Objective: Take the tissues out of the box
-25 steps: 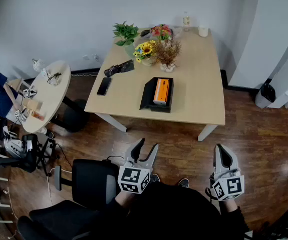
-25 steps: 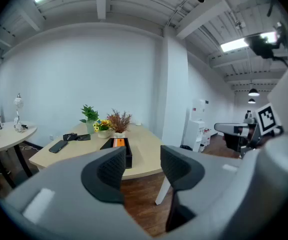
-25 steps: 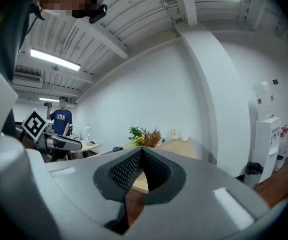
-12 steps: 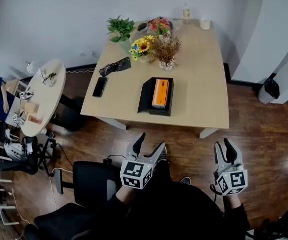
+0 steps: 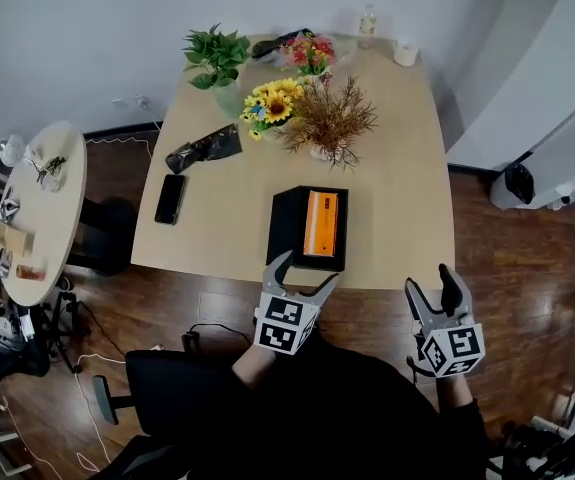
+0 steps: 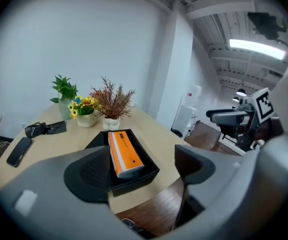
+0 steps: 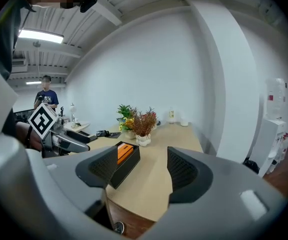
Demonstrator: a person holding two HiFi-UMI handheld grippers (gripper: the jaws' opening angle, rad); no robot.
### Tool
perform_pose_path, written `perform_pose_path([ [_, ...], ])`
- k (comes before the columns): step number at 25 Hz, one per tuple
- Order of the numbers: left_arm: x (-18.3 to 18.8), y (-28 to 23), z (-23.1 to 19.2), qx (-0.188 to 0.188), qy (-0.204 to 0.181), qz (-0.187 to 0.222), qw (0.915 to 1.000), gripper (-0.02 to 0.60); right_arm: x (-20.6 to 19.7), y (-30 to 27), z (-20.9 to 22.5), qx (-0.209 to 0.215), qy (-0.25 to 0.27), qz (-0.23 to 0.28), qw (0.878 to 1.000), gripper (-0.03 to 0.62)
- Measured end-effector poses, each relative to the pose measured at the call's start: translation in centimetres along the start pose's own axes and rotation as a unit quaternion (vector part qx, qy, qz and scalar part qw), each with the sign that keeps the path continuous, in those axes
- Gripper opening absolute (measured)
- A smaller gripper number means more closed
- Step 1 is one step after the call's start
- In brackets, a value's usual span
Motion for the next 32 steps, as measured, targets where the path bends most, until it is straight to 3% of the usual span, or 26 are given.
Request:
perform_pose_path([
  [4,-0.9,-3.2,-2.4,-0.027,-0.001,-0.044,0.9987,0.394,0.7,-2.9,-1.3,-0.008,0.002,-0.012,1.0,0.316],
  [11,-1.1,-7.5,-4.2,-0.034,-0.002,-0.099,0.9945,0.394,2.2,-6.7,-0.2,0.013,0.003,-0.026,1.0,0.314],
  [19,-0.9,-11.1,-2.8,0.003,-0.033,-0.158,0.9868,0.396,5.2,-9.0,3.4,0.067,0.011,0.001,0.998,0.295],
  [27,-1.7,-13.5,-2.8,0.051,-0.044,-0.211,0.9751,0.402,5.3,-9.1,6.4,0.079,0.002,-0.014,0.997,0.28],
  [32,-1.7,-13.9,-2.9,0.059,-0.053,-0.226,0.9709,0.395,4.9,-9.2,7.3,0.083,-0.005,-0.018,0.996,0.272],
])
Point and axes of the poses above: the fingertips, and each gripper's own axes: y backward along the fingers, z to its right, x out of its top, the point moved 9 cm from there along y, backward along the fingers, and after that the axes turned 15 degrees about -y, right-handed, at the moved point
